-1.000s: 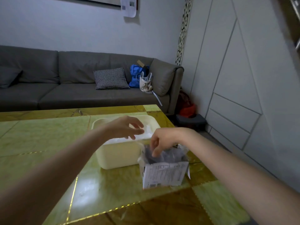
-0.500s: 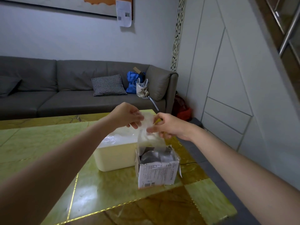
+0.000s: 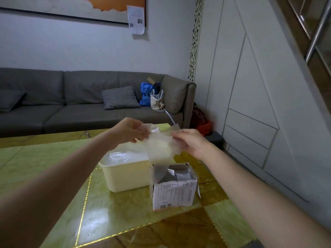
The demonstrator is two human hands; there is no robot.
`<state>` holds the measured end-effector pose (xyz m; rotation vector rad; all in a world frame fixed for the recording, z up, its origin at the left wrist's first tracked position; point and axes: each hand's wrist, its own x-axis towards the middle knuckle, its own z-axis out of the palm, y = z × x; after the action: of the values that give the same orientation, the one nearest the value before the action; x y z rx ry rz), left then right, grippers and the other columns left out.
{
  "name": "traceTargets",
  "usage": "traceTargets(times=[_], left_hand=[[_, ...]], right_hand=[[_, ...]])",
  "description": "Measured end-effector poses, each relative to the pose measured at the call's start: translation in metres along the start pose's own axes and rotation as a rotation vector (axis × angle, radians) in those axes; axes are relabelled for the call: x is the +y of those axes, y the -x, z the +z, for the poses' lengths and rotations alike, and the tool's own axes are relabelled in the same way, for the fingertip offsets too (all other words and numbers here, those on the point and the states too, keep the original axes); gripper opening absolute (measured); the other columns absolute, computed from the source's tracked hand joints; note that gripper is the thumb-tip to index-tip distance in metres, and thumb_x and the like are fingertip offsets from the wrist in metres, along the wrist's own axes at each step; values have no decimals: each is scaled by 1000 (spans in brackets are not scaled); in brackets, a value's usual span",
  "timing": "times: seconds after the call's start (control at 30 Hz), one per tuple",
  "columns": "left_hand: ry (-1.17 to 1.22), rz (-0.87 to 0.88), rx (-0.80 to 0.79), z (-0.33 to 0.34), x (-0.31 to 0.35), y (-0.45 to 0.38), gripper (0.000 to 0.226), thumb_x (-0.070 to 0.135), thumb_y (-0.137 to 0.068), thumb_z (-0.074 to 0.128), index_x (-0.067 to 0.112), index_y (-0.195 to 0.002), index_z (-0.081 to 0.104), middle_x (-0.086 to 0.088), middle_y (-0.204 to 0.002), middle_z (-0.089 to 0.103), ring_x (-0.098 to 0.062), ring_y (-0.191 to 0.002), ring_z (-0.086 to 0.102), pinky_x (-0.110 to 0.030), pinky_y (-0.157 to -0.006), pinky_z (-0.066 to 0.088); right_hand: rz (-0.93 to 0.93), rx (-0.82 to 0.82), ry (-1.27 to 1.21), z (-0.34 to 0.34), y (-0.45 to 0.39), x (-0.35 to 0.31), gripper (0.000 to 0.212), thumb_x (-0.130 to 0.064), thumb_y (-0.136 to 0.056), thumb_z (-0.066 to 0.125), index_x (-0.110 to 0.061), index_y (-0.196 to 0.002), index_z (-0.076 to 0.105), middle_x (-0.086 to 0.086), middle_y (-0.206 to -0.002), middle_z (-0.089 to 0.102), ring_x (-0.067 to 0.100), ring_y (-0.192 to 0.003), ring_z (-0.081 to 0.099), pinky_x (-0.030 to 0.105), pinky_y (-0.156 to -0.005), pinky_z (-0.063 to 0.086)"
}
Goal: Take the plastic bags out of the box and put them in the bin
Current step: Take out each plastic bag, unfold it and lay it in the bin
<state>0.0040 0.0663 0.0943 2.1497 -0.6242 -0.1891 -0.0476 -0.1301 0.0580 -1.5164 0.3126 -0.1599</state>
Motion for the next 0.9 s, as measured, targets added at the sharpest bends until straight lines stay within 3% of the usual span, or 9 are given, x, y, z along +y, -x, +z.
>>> traceTargets(times=[0.13, 0.2, 0.33, 0.4, 0.47, 0.6, 0.73, 0.8, 0.9], left_hand=[[-322, -183, -50, -10, -29, -2, 15, 3, -89, 56, 10, -94, 67, 0, -77, 65, -7, -61, 55, -16, -53, 43], [-332, -302, -44, -12, -38, -2, 23, 2, -87, 57, 5, -110, 62, -8, -88, 65, -10, -62, 58, -17, -53, 48], [296, -211, 142, -11, -16, 0, 41, 14, -86, 61, 7, -125, 50, -4, -94, 59, -15, -67, 62, -17, -49, 53], [642, -167, -26, -7, 3, 6, 56, 26, -75, 66, 9, -126, 48, -3, -104, 59, -15, -71, 66, -17, -50, 54], [645, -133, -155, 1, 10, 10, 52, 27, -69, 68, 10, -116, 56, -3, -104, 62, -9, -62, 65, -14, -46, 50], [677, -99, 58, 6, 11, 4, 11, 13, -85, 61, 6, -92, 64, -3, -70, 60, -1, -38, 49, -11, -39, 42], [298, -45, 183, 2, 13, -4, 9, 13, -87, 59, 7, -90, 64, -4, -72, 65, -1, -44, 60, -13, -43, 48], [222, 28, 164, 5, 20, -5, 9, 14, -89, 58, 8, -89, 64, -5, -71, 65, -3, -46, 61, -14, -45, 49], [243, 69, 85, 4, 18, -2, 9, 20, -87, 61, 12, -85, 64, -5, -71, 64, -6, -48, 61, -16, -48, 51]], right_hand=[[-243, 335, 35, -8, -7, -12, 19, -15, -94, 56, -16, -75, 56, 3, -70, 61, 8, -53, 48, 16, -44, 39], [-384, 341, 175, -10, -6, -17, 18, -17, -96, 51, -20, -78, 52, 6, -83, 64, 7, -57, 49, 19, -49, 39], [-533, 177, 403, 3, 1, -27, 13, -15, -98, 45, -19, -86, 49, 2, -88, 67, 0, -63, 55, 15, -54, 38], [-549, 93, 369, 12, 4, -29, 16, -14, -99, 43, -21, -84, 46, 7, -89, 70, 0, -42, 43, 15, -44, 31], [-536, 72, 303, 18, 6, -33, 16, -16, -99, 43, -21, -84, 46, 0, -78, 68, 2, -41, 37, 18, -44, 30], [-499, 43, 486, 17, 8, -36, 7, -15, -93, 57, -20, -89, 53, 3, -97, 64, 7, -74, 58, 21, -62, 45], [-400, -115, 648, 20, 13, -45, 62, -25, -81, 73, -15, -135, 43, -1, -128, 51, 7, -112, 44, 23, -91, 38], [-478, -141, 763, 31, 15, -54, 48, -27, -84, 69, -11, -127, 54, 1, -119, 61, 8, -105, 56, 23, -91, 42], [-659, 31, 757, 44, 10, -61, 16, -16, -94, 57, -5, -98, 66, 3, -80, 69, 3, -62, 63, 25, -79, 52]])
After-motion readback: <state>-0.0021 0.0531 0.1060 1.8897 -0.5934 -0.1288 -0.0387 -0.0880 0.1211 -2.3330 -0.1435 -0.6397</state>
